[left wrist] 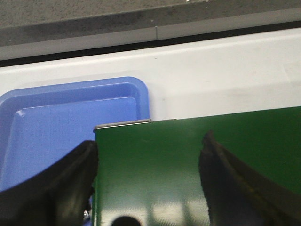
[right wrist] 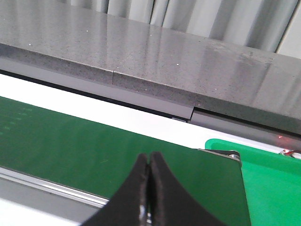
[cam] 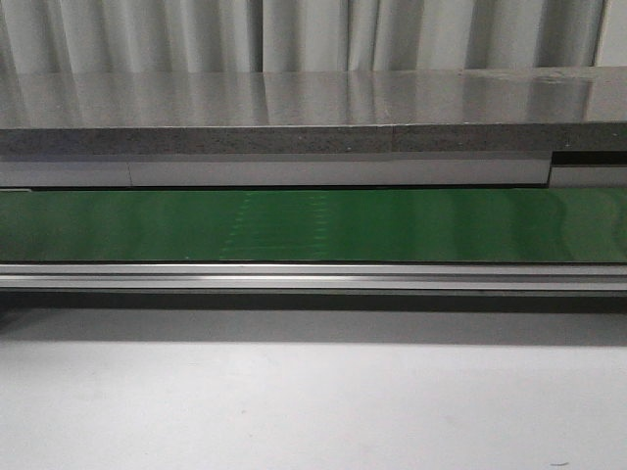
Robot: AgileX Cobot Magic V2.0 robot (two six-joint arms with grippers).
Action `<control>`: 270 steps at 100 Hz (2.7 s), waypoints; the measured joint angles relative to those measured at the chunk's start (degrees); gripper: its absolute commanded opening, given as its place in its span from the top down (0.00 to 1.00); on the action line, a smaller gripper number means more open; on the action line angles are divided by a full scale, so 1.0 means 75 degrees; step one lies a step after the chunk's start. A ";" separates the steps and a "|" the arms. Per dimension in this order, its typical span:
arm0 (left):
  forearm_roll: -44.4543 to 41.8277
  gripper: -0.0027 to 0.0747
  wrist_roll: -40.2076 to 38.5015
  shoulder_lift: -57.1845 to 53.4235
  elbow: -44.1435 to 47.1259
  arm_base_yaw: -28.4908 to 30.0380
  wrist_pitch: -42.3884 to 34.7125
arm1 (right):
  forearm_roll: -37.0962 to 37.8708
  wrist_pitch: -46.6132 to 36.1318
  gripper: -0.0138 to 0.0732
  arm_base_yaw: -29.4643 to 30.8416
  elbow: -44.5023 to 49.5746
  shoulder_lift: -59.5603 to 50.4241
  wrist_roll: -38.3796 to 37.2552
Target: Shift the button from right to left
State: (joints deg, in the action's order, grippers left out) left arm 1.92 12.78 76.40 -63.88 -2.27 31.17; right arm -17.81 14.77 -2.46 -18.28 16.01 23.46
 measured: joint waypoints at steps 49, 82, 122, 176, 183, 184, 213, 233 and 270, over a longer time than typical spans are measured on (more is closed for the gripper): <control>0.0491 0.41 0.0000 -0.3190 0.2785 -0.0876 -0.1108 | 0.0000 0.0000 0.92 0.0000 0.0000 0.0000 0.0000; 0.0538 0.58 0.0000 -0.5082 0.4642 -0.0876 -0.2033 | 0.0000 0.0000 0.92 0.0000 0.0000 0.0000 0.0000; 0.0625 0.96 0.0000 -0.5392 0.4878 -0.0876 -0.2197 | 0.0000 0.0000 0.92 0.0000 0.0000 0.0000 0.0000; 0.0625 0.96 0.0000 -0.5392 0.4878 -0.0876 -0.2215 | 0.0000 0.0000 0.92 0.0000 0.0000 0.0000 0.0000; 0.0625 0.96 0.0000 -0.5392 0.4878 -0.0876 -0.2215 | 0.0000 0.0000 0.92 0.0000 0.0000 0.0000 0.0000; 0.0625 0.96 0.0000 -0.5392 0.4878 -0.0876 -0.2215 | 0.0000 0.0000 0.92 0.0000 0.0000 0.0000 0.0000; 0.0189 0.96 0.0000 -0.5392 0.4878 -0.0876 -0.2232 | 0.0000 0.0000 0.92 0.0000 0.0000 0.0000 0.0000; 0.0161 0.96 0.0000 -0.5415 0.5010 -0.0876 -0.2385 | 0.0000 0.0000 0.92 0.0000 0.0000 0.0000 0.0000; -0.0012 0.96 -0.0706 -0.6849 0.6479 -0.0876 -0.4064 | 0.0000 0.0000 0.92 0.0000 0.0000 0.0000 0.0000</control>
State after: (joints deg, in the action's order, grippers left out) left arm 1.83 7.49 25.03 -15.28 -8.84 0.69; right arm -17.81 14.77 -2.46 -18.28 16.01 23.46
